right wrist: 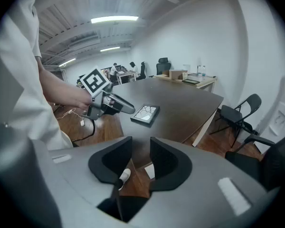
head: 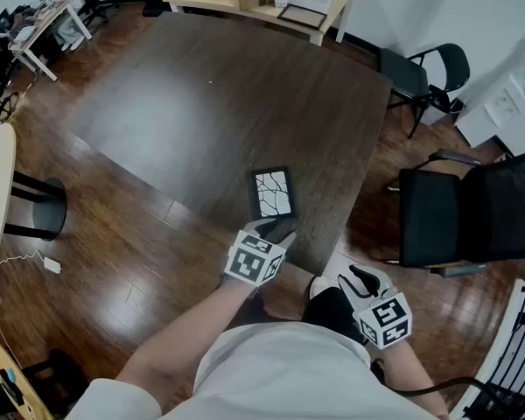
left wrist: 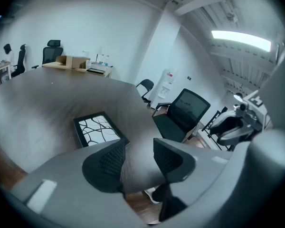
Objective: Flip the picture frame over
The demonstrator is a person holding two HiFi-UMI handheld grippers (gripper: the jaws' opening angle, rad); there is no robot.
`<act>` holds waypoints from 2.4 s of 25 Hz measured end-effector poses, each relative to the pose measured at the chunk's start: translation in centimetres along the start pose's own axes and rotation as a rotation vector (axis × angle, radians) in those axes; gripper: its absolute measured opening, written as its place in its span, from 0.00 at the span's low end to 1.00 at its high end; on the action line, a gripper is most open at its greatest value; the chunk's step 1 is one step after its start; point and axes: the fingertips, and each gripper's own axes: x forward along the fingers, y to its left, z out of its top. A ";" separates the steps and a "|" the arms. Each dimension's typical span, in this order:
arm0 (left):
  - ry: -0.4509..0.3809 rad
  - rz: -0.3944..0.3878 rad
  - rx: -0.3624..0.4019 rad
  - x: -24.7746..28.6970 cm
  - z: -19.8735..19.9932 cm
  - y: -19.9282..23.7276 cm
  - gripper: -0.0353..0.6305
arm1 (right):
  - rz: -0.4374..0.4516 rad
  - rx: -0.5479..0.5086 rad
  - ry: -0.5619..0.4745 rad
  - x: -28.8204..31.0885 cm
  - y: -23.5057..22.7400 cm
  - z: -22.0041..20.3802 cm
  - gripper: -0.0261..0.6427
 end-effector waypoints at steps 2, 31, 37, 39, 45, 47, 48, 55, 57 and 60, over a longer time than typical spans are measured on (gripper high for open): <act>0.017 0.054 -0.033 2.4 1.1 1.5 0.33 | 0.012 -0.007 -0.003 0.5 -1.5 0.6 0.22; 0.090 0.608 -0.252 8.1 0.8 6.5 0.15 | 0.334 -0.169 0.010 1.8 -14.7 3.9 0.21; -0.064 0.461 -0.326 6.2 3.6 4.4 0.15 | 0.344 -0.176 0.020 2.4 -14.0 3.1 0.21; -0.135 0.348 -0.373 6.0 4.8 3.3 0.15 | 0.331 -0.179 0.022 2.7 -13.6 3.1 0.21; -0.373 -0.100 -0.607 5.5 7.7 0.6 0.15 | 0.280 -0.140 0.014 2.9 -11.5 3.9 0.21; -0.440 -0.248 -0.689 4.8 8.4 0.6 0.15 | 0.262 -0.150 0.018 2.9 -10.5 4.3 0.21; -0.468 -0.324 -0.732 4.5 8.6 0.7 0.15 | 0.250 -0.155 0.019 2.9 -10.0 4.6 0.21; -0.592 -0.717 -1.024 3.2 8.3 2.9 0.15 | 0.162 -0.143 0.047 2.4 -7.0 5.0 0.21; -0.604 -0.775 -1.072 3.0 7.8 3.7 0.15 | 0.139 -0.133 0.057 2.2 -6.3 5.0 0.21; -0.598 -0.842 -1.100 3.0 7.1 4.3 0.15 | 0.102 -0.115 0.067 1.9 -5.7 4.9 0.21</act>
